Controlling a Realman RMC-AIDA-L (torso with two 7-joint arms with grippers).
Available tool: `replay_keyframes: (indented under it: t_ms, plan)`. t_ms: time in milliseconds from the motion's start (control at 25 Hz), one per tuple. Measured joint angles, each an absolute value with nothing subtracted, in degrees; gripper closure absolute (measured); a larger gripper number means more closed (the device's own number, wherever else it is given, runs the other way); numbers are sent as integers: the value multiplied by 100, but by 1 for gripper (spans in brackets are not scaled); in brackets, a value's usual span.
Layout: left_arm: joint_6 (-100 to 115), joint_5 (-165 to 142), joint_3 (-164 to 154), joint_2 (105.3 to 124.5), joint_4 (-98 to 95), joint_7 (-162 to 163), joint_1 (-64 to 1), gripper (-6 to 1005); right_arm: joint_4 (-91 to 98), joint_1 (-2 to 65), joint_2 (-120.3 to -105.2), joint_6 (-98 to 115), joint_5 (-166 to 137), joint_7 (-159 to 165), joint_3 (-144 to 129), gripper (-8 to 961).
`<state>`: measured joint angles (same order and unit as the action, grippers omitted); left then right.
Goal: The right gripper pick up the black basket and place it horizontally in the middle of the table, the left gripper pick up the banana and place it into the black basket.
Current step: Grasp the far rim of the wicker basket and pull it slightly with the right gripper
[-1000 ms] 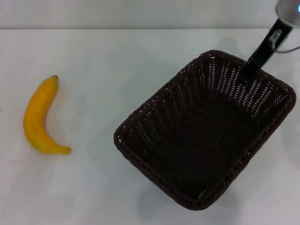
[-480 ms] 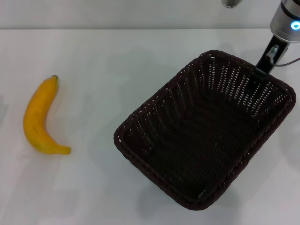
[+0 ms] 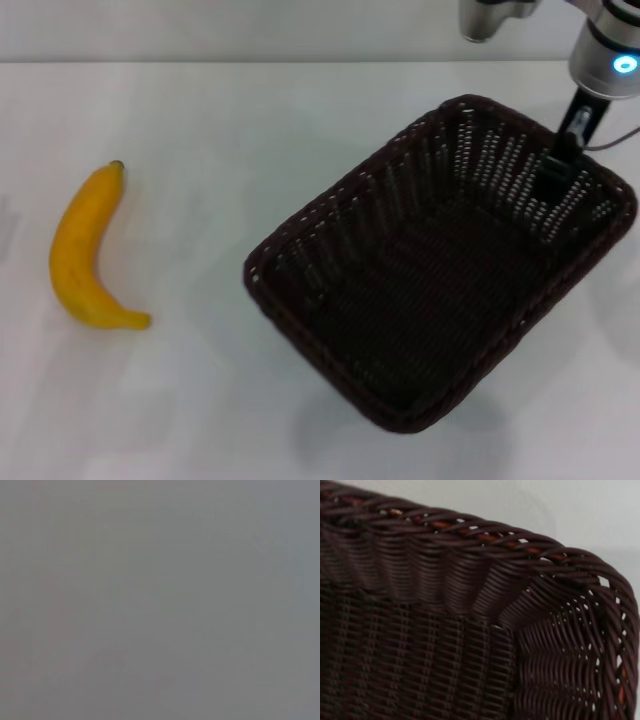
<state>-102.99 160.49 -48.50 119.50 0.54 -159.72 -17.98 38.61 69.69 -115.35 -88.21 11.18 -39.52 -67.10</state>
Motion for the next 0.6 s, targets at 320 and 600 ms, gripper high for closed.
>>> replay_keyframes:
  t_ms: [320,600]
  plan:
    - [-10265,16266,-4821,11920,-319,-15952,-1738,105,3890,7311,-11525,-9000,1395,-2773,-6604,723]
    - [-10207,16759,-4530,11889,-497,-15965,-1683,105,3964,7292,-11451,-9263,1261,-1460,-6258,753]
